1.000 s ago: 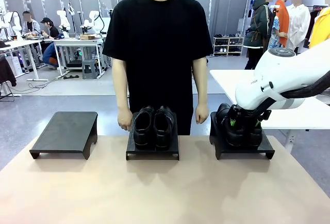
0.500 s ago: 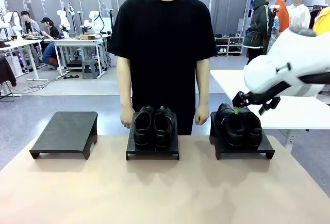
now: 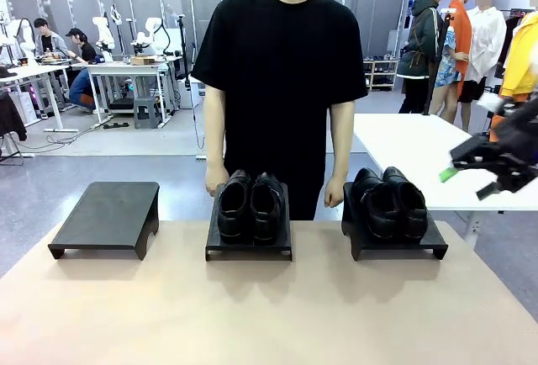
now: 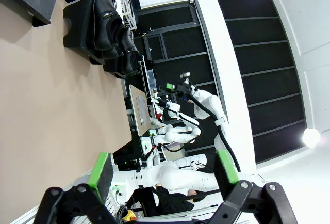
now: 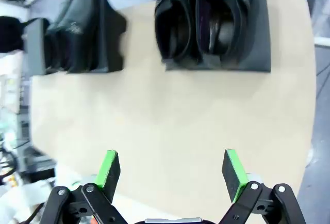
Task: Place the shoes on the stand as instructed by the person.
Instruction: Pick up another pair of Shoes and place it on the Shoes Stand indicated by the person.
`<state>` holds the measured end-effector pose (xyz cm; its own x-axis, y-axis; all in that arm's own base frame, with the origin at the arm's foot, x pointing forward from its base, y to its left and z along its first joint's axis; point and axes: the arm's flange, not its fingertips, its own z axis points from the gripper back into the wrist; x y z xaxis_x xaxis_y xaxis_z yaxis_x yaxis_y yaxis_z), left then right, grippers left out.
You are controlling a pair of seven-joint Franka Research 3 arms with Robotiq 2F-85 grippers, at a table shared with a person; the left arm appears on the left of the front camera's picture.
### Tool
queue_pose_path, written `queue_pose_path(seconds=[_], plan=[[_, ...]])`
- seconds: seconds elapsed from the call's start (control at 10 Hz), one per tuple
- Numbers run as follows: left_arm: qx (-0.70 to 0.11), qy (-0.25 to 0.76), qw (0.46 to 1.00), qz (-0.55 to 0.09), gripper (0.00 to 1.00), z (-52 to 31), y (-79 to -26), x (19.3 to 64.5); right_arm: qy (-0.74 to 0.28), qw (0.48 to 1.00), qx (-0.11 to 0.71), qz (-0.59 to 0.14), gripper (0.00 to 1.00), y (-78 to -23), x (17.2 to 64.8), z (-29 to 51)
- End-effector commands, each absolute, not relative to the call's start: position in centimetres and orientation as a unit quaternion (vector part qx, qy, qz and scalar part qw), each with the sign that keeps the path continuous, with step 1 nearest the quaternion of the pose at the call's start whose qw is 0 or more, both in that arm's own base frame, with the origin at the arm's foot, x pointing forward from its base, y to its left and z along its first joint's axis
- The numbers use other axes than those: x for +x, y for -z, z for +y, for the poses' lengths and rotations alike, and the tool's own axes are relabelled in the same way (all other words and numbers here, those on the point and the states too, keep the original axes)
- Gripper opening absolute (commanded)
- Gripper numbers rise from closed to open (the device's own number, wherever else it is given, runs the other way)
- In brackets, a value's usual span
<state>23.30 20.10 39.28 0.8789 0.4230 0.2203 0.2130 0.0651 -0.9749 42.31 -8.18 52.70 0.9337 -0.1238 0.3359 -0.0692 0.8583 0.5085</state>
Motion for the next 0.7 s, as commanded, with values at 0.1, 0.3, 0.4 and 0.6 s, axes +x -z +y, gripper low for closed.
queue_pose_path(seconds=[0.1,0.3,0.4,0.6], plan=[[-0.684,-0.071,0.686,-0.238,1.00,20.2,-39.3,23.2,0.009,0.893,0.426,-0.146,1.00,-51.4,37.2,-16.5],[-0.684,-0.071,0.686,-0.238,1.00,20.2,-39.3,23.2,-0.006,0.846,0.519,-0.123,1.00,-49.3,34.1,-21.3],[-0.684,-0.071,0.686,-0.238,1.00,20.2,-39.3,23.2,0.005,0.822,0.558,-0.115,1.00,-47.8,32.9,-22.9],[-0.684,-0.071,0.686,-0.238,1.00,20.2,-39.3,23.2,0.016,0.796,0.595,-0.109,1.00,-44.3,30.1,-24.8]])
